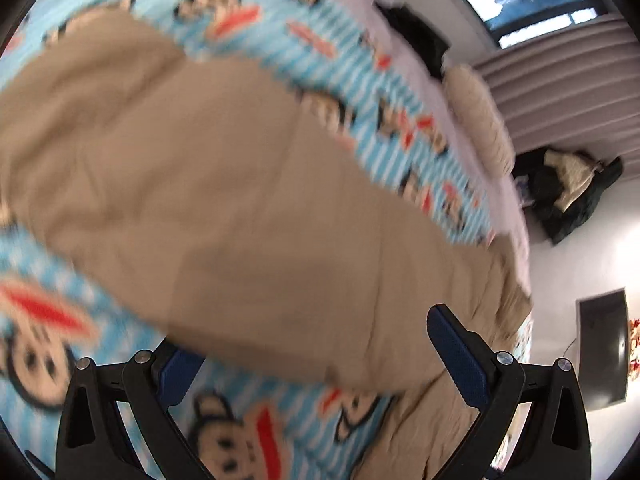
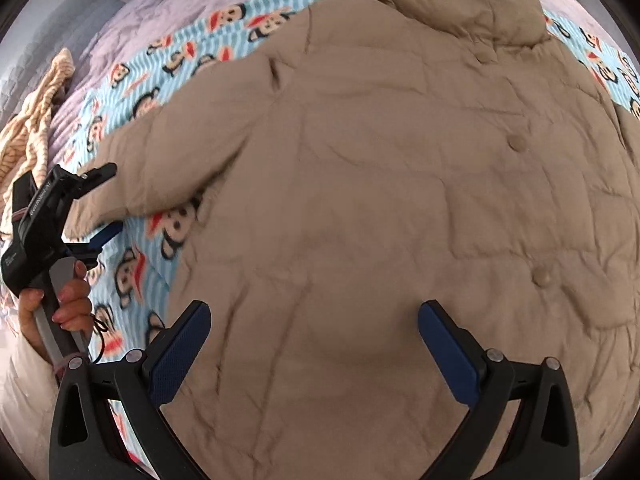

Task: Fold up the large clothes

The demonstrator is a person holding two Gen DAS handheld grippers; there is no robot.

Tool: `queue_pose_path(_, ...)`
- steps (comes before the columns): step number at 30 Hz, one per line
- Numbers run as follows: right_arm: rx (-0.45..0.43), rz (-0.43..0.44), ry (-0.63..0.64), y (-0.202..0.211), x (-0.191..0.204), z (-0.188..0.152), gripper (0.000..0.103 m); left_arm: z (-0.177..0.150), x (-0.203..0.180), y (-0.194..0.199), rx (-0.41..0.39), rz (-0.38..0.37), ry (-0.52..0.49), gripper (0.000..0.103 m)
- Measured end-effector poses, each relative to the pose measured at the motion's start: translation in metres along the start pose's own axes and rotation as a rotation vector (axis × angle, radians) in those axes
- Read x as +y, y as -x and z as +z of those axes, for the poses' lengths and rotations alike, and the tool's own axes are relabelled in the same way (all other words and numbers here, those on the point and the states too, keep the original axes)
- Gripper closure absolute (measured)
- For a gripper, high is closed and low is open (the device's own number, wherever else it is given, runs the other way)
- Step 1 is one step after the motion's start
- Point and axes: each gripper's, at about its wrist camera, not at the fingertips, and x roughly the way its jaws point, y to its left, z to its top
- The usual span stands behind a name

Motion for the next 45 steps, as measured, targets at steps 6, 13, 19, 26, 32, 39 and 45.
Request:
queue_pose_path(6,-0.084,0.033,0.03,0.0,0.017,0.024,0.0,0.041,0.011,0.002,-0.11,0.122,-0.02,0.017)
queue_pose_path(13,-0.175,0.048,0.029,-0.012,0.038,0.072,0.006,0.056,0.016,0.012,-0.126,0.142,-0.1,0.094)
queue_pose_path(19,-0.128,0.179,-0.046,-0.05,0.041,0.099,0.088,0.045,-0.049,0.056,-0.238,0.147,-0.371,0.094)
queue_pose_path(26,-0.032,0.263,-0.067,-0.104,0.05,0.104,0.089,0.022,-0.141,0.057,-0.232,0.019,-0.547,0.094)
queue_pose_path(32,-0.009,0.375,-0.106,-0.085,0.021,0.095,0.089,-0.035,-0.248,0.018,-0.181,-0.115,-0.704,0.094)
queue_pose_path(39,-0.154,0.223,-0.24,0.008,-0.115,0.052,0.089,-0.148,-0.335,-0.082,0.022,-0.11,-0.904,0.094)
queue_pose_path(45,-0.158,0.102,-0.311,0.037,-0.197,0.026,0.088,-0.223,-0.328,-0.142,0.143,0.08,-1.031,0.086)
